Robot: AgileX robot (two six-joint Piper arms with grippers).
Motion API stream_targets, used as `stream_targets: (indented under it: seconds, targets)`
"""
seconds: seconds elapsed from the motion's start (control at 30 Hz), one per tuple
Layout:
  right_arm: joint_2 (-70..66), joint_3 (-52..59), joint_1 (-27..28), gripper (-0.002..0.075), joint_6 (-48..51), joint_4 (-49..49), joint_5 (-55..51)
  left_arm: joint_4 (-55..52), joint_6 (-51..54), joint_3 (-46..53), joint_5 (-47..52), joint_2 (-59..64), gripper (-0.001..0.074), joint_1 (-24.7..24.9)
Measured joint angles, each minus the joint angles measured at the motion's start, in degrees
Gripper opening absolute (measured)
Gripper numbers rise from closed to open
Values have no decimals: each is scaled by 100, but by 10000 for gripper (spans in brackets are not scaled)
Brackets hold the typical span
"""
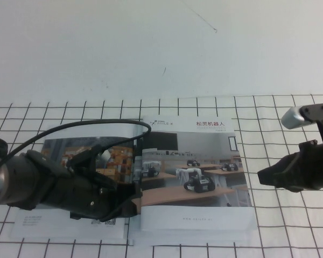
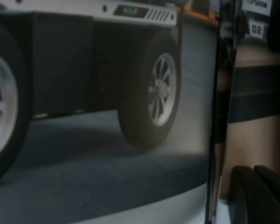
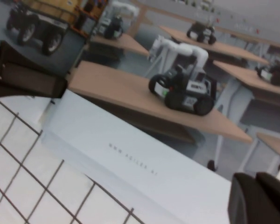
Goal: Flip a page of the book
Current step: Open the closed book
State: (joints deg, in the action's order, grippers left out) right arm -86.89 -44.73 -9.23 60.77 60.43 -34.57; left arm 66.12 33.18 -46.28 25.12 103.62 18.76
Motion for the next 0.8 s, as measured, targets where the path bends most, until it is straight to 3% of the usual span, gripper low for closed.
stream_targets:
  seconds: [0.07,0.27,0.33,0.8]
  targets:
    - [-71,0,0,42,380,400,10,7,26,0,8,10,-4,0]
    - [-497,-32,0,253,1309,1303,235,7,82,0,22,10,-4,0]
    - [-674,-39,0,292,1412,1412,353,7,105,0,22,-18,-4,0]
    - [-1560,-672,0,327,1741,1675,412,225,193,54,-443,-716,-4,0]
